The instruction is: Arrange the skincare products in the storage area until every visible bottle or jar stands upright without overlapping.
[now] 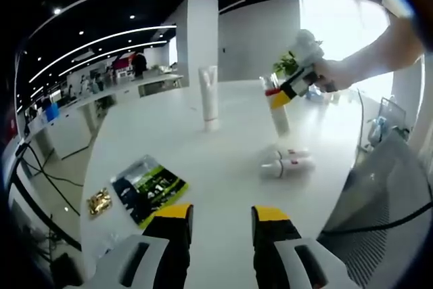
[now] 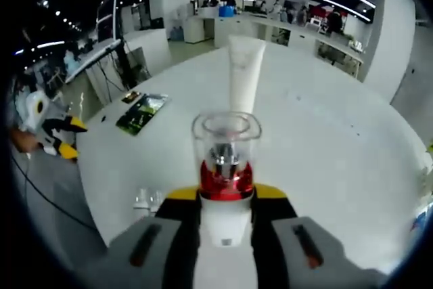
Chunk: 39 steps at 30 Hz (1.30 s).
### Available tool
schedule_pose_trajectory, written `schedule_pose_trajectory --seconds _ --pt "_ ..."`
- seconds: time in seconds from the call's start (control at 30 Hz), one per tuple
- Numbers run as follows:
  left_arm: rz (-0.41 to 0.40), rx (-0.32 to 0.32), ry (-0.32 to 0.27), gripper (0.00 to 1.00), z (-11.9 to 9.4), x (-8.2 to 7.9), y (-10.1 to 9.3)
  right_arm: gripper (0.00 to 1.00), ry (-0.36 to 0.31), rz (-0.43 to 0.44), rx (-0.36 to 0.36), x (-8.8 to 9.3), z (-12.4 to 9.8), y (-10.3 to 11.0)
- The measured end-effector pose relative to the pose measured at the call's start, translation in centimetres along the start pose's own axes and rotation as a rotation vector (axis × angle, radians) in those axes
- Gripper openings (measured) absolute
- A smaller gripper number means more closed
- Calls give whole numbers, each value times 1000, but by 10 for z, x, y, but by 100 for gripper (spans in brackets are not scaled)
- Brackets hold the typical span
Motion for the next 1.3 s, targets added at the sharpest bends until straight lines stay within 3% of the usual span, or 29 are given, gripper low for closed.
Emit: schedule_pose_trajectory --seconds 0.13,0.4,0.63,0.8,1.3 --pt "-13 -2 -8 36 -1 -1 1 26 -29 16 14 -9 0 1" --pt "27 46 13 35 4 1 -12 26 -104 -9 8 -36 -12 25" --pt "21 31 1 35 1 -1 -8 26 -140 -2 -13 -51 -15 41" --pt "73 47 13 35 3 0 -15 26 -171 -34 -48 -67 -18 63" --pt "49 42 8 35 2 0 -11 26 -260 -101 -184 -109 -10 134"
Point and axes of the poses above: the point that each gripper's makers call its tool centre point, and the gripper's own axes: z roughly forward along the fingers, y roughly to its left, x roughly out of its underside, the point moved 1 cm from there along -z, roughly backward along the fingers, and after that the axes turned 6 degrees about -z, right-handed, at the moved point
